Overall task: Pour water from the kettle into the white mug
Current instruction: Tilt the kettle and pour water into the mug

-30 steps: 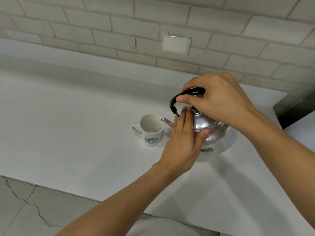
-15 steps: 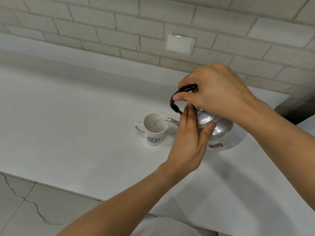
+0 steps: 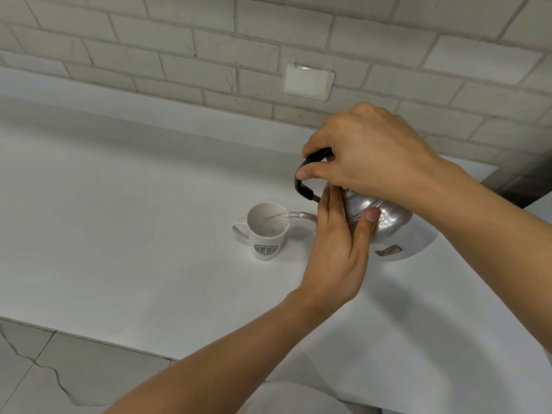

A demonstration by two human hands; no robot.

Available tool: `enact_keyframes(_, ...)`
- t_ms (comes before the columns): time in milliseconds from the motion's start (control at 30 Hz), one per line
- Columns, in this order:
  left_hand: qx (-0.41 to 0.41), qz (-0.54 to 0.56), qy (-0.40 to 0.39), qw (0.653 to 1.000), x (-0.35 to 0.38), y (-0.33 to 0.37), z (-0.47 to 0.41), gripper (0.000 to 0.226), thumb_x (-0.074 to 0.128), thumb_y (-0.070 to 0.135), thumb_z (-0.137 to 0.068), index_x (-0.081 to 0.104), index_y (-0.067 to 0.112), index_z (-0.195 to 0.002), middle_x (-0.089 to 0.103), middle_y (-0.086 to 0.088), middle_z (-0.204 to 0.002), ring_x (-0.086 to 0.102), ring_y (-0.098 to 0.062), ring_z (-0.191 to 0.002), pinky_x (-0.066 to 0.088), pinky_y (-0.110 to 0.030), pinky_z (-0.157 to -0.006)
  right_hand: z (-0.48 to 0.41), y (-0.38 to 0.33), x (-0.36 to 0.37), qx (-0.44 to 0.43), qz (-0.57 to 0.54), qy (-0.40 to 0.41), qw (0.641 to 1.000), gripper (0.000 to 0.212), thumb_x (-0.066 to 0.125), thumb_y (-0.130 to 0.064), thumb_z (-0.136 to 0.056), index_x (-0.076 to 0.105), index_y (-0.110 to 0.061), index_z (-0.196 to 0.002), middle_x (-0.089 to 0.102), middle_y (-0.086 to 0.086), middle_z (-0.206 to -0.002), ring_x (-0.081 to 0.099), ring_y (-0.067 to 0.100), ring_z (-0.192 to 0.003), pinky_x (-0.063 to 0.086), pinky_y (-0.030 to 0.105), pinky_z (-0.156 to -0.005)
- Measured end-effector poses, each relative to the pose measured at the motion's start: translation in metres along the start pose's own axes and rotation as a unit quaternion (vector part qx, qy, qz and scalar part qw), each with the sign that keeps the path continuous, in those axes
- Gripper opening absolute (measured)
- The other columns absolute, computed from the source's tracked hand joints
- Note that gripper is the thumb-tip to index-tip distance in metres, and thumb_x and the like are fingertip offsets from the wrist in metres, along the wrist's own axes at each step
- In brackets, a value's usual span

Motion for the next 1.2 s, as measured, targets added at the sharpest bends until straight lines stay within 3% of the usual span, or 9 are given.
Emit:
enact_keyframes(267,-0.011,0.016,0.012,1.000,0.000,0.001,0.000,0.050,0.046,0.031,-0.113,0.036,0.017,-0.160,0.046,-0.002,-0.158,0.040,-0.004,-0.145,0.028,-0.002,-0.112,-0.005,-0.006,-0.001,-0.007,0.019,-0.008,1.000,0.037,0.071,-0.062,-0.085,0.078,-0.036,-0.110,0.074,-0.008,-0.096,0.067,0.024,-0.094,0.044,0.032,-0.066)
enact_keyframes(500,-0.019,0.024,0.017,0.999,0.000,0.003,0.000,0.051,0.045,0.031,-0.114,0.036,0.018,-0.162,0.044,-0.003,-0.160,0.040,-0.010,-0.149,0.031,-0.015,-0.120,-0.009,-0.011,-0.001,-0.015,0.039,-0.025,0.999,0.039,0.071,-0.060,-0.086,0.076,-0.033,-0.115,0.067,-0.008,-0.090,0.068,0.026,-0.095,0.039,0.033,-0.065)
enact_keyframes(700,-0.022,0.030,0.023,0.999,0.000,0.003,0.000,0.048,0.046,0.028,-0.114,0.038,0.017,-0.160,0.047,-0.004,-0.156,0.044,-0.009,-0.145,0.031,-0.006,-0.113,-0.012,-0.014,-0.001,-0.022,0.051,-0.026,0.998,0.040,0.070,-0.060,-0.087,0.075,-0.034,-0.117,0.072,-0.005,-0.100,0.068,0.028,-0.098,0.037,0.033,-0.065)
enact_keyframes(1200,-0.021,0.065,0.041,0.997,-0.004,0.001,0.001,0.041,0.042,0.036,-0.114,0.045,0.023,-0.152,0.053,0.001,-0.144,0.050,-0.010,-0.139,0.038,-0.020,-0.115,-0.021,-0.027,-0.002,-0.038,0.087,-0.036,0.995,0.038,0.069,-0.059,-0.088,0.074,-0.035,-0.117,0.070,0.001,-0.106,0.067,0.033,-0.098,0.040,0.034,-0.066)
Point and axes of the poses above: each hand's wrist, its own z-axis away from the middle knuckle, its own x-axis out of the palm, y = z × x, the point moved 5 cm from there along -z, towards the middle knuckle
